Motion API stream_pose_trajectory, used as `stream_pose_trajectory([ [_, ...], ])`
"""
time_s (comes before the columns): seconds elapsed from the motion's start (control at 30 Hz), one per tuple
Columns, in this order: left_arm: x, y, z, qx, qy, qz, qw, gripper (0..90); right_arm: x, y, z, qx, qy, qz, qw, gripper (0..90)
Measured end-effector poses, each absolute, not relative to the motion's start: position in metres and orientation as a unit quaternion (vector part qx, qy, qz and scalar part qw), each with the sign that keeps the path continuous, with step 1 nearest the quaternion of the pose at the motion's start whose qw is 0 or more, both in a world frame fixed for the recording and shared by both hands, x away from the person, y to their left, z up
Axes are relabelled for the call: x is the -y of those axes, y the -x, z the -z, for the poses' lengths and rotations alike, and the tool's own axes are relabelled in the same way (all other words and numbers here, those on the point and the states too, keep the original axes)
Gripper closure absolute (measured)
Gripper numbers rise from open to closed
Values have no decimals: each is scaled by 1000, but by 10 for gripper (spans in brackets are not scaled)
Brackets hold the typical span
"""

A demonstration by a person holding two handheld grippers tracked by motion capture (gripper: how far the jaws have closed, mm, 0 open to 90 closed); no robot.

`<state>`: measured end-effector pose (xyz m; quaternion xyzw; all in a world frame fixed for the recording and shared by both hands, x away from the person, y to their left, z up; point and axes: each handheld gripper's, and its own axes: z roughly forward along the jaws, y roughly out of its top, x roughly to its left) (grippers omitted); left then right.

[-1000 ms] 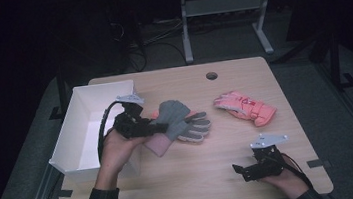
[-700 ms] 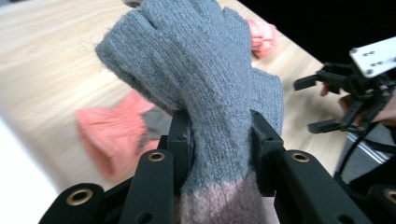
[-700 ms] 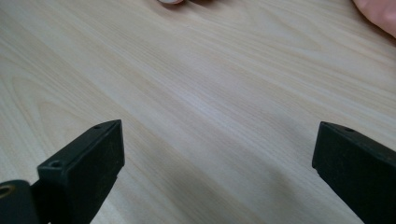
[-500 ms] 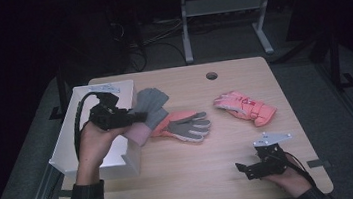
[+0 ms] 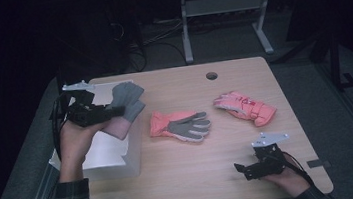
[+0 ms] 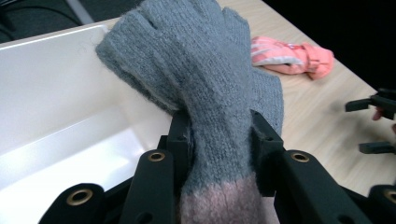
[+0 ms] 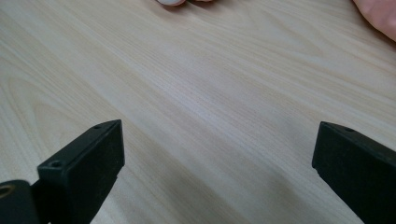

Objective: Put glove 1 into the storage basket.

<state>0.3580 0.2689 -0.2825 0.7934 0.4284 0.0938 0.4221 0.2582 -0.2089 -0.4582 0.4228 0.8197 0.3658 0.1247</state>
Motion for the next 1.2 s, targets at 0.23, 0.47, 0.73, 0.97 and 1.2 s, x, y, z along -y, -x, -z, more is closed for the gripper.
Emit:
stream_pose_trajectory([
  [0.23,-290,-363,288,-454,-780,-111,417,670,207,-258,460,-821,-422,-366,122,21],
  [0.47,-303,-369,297,-474,-769,-126,409,669,208,-259,460,-821,-420,-366,123,21],
  [0.73,-312,-381,317,-499,-767,-142,377,670,207,-258,459,-822,-415,-369,126,21],
  [0.97,-322,-391,340,-517,-765,-146,355,669,207,-258,459,-822,-414,-371,126,21],
  [1.2,-332,-397,362,-528,-765,-148,338,669,207,-258,459,-824,-408,-372,127,21],
])
